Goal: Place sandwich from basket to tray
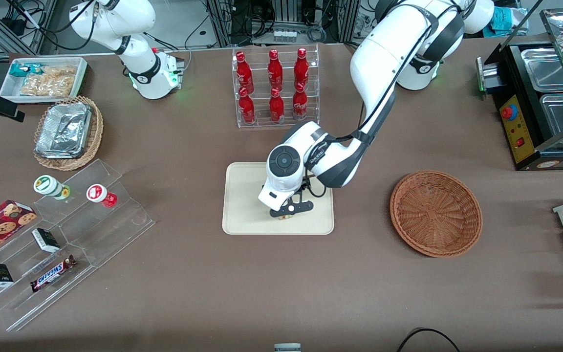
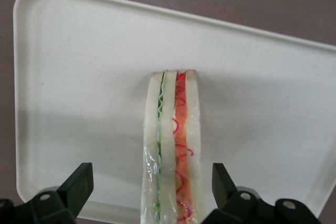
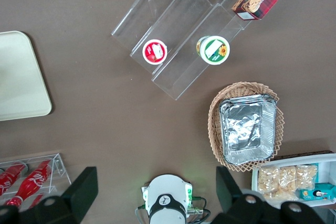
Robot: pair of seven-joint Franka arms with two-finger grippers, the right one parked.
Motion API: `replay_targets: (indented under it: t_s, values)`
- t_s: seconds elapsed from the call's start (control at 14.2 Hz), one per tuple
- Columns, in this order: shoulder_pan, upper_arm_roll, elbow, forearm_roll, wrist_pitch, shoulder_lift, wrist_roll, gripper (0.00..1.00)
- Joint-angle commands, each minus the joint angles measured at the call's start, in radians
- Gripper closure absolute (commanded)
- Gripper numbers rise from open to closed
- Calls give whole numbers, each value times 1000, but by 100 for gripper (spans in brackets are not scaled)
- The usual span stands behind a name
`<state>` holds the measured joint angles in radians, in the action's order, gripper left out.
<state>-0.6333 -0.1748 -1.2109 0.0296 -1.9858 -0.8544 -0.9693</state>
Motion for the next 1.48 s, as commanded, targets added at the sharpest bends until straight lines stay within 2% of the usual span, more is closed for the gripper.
replay_targets:
  t_s: [0.0,0.28,0.56,0.92,1.2,1.41]
  values:
    - [1,26,28,1,36,36,-32,0]
    - [68,66,21,1,168,151,24,0]
    - [252,63,-68,-51,349,344,315,0]
    - [441,66,-91,-44,562,512,651,0]
    - [517,66,-64,-51,619,570,672,0]
    - [514,63,-27,-54,624,571,660,0]
